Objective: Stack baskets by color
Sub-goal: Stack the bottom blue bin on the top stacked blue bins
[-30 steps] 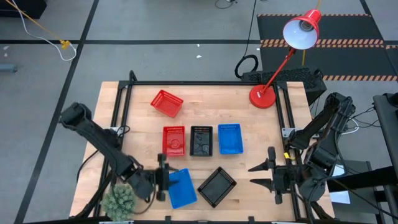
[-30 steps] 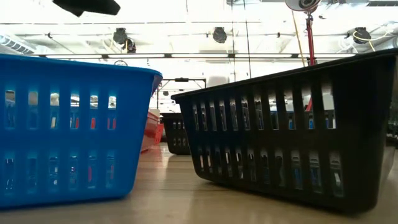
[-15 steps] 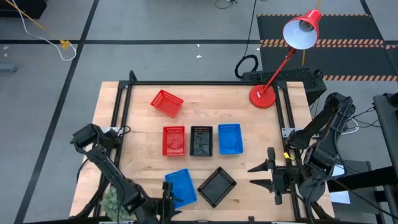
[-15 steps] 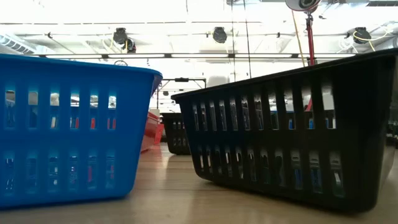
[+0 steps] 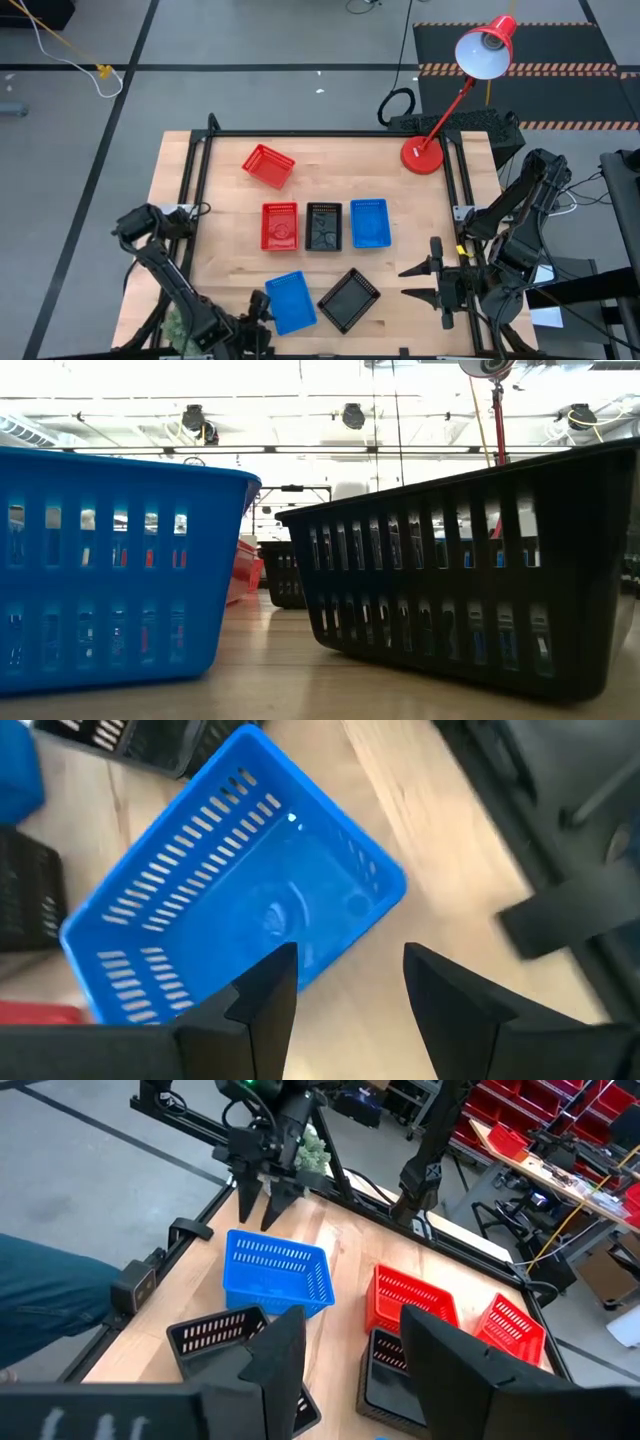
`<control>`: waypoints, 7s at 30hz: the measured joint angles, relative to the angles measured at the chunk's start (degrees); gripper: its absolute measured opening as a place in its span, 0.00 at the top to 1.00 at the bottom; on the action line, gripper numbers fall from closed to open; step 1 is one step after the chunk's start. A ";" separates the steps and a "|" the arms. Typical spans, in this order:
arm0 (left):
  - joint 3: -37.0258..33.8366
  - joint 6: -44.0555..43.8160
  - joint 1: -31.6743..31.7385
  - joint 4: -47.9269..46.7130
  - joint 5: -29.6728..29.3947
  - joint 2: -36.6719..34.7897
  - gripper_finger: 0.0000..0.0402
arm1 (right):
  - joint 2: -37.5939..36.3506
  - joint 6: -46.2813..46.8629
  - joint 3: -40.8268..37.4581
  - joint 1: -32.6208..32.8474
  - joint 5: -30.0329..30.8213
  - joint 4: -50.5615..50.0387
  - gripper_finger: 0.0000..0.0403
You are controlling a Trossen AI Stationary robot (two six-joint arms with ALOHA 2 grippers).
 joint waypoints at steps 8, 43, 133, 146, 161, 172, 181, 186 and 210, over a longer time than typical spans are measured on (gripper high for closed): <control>-0.02 10.17 4.48 -0.43 6.64 0.05 0.67 | 0.00 -0.22 0.00 0.00 0.00 0.29 0.61; 13.46 2.83 11.83 -5.76 14.90 -2.07 1.00 | 10.11 -7.54 3.42 -9.63 -21.78 7.19 0.61; 13.49 -7.47 3.05 -3.64 -21.04 -0.88 0.59 | 24.71 -5.57 5.53 -22.48 -40.49 17.63 0.98; 11.82 -20.19 3.07 -3.84 -21.15 -0.87 0.67 | 18.29 1.44 10.86 -17.98 -23.31 -8.32 0.99; 11.52 -22.35 4.31 -2.61 -21.16 -0.87 0.67 | 18.71 4.54 19.03 -27.27 -22.13 -28.96 0.99; 11.50 -22.88 5.42 -2.48 -21.17 -0.87 0.67 | 20.40 10.09 21.92 -28.51 -19.87 -28.50 0.99; 11.47 -23.01 5.32 -2.48 -21.17 -0.87 0.67 | 26.81 13.96 21.79 -27.76 -18.73 -32.66 0.97; 11.47 -23.66 5.32 -2.51 -21.17 -0.85 0.67 | 30.24 16.90 21.73 -27.74 -17.45 -36.20 0.97; 11.47 -24.38 5.32 -2.51 -21.17 -0.83 0.67 | 35.15 22.91 21.03 -30.45 -16.92 -42.26 0.97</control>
